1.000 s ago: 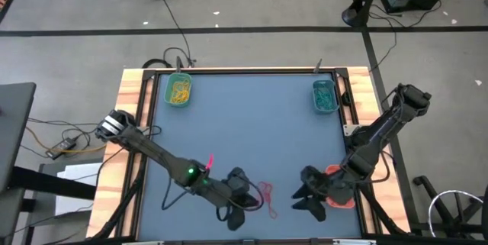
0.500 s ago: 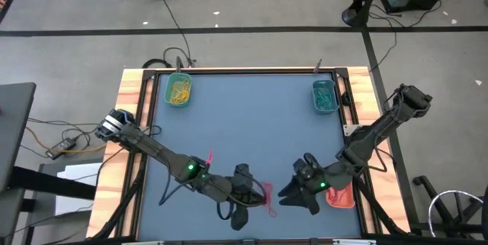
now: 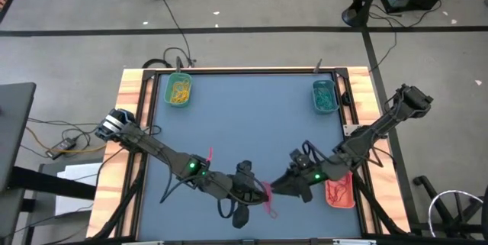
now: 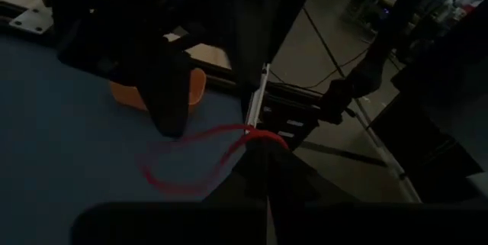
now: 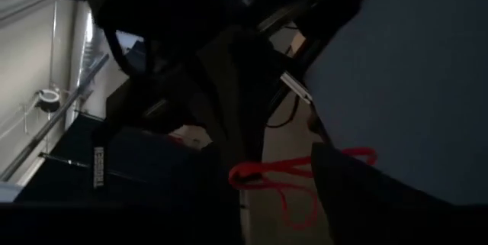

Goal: Sort rubber bands into baskets
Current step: Put the red rubber band into the orange bin

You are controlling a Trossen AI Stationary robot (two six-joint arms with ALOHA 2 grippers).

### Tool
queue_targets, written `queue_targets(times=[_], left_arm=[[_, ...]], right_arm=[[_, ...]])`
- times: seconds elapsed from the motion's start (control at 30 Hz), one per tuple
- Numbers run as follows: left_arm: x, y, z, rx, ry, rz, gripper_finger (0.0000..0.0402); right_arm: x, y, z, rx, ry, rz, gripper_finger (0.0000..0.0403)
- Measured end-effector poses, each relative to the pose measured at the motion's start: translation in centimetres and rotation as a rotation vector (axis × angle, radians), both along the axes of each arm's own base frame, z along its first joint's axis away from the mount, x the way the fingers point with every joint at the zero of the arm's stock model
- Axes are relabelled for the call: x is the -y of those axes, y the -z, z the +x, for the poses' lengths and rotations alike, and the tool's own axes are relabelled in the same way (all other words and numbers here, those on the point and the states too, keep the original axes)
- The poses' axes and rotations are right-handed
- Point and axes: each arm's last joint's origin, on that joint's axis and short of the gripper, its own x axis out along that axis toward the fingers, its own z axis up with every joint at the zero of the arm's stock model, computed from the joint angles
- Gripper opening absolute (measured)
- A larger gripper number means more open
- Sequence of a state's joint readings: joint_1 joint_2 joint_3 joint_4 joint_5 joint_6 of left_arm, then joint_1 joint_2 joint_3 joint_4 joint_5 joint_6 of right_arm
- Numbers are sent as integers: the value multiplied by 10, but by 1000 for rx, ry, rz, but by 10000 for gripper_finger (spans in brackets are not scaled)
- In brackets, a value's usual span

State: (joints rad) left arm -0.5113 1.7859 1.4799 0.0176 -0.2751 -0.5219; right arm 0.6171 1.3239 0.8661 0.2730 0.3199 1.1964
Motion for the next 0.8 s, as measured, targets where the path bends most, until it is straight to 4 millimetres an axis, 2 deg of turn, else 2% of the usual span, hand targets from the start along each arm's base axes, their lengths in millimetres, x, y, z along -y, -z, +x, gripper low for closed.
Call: queue_targets(times=[0.37,0.67,0.8], left_arm=[[-10,0,5,3,-28,14,4],[-10,1,5,-2,-35,13,4],[-11,-2,7,20,-34,-13,4]], right_arm=[[-9,15,19,25,-64,53,176],[-10,15,20,53,-63,23,67],[-11,16,20,51,-109,5,42]])
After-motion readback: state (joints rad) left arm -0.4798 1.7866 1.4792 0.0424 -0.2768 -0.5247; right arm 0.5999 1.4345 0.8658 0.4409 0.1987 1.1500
